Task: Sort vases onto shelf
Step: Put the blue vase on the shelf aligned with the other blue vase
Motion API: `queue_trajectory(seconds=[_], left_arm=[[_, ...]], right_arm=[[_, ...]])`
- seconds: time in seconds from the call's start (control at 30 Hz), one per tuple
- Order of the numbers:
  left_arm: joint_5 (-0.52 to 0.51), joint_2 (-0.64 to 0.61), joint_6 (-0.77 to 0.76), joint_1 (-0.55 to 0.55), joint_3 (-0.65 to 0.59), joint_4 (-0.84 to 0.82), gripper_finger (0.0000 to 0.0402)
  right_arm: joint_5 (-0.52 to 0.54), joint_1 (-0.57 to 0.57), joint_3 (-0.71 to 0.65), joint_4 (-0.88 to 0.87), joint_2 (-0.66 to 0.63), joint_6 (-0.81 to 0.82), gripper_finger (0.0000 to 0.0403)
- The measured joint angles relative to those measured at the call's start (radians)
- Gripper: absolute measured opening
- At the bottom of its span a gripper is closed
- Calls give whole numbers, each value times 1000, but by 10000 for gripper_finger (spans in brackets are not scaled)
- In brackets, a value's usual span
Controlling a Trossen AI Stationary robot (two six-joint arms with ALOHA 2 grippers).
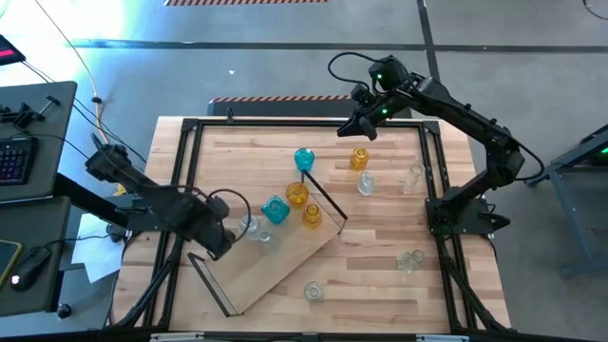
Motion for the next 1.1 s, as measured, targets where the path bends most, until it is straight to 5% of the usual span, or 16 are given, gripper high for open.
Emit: queue_trajectory(seconds=[0.37,0.6,1.1], left_arm=[[130,0,-66,-20,185,2,23],[66,2,-119,-44,345,11,22],[-74,124,254,105,648,177,22]], right_arm=[[-1,0,0,-4,0,-15,73],[-1,0,0,-10,0,-42,73],[-1,0,0,-10,0,-76,73]])
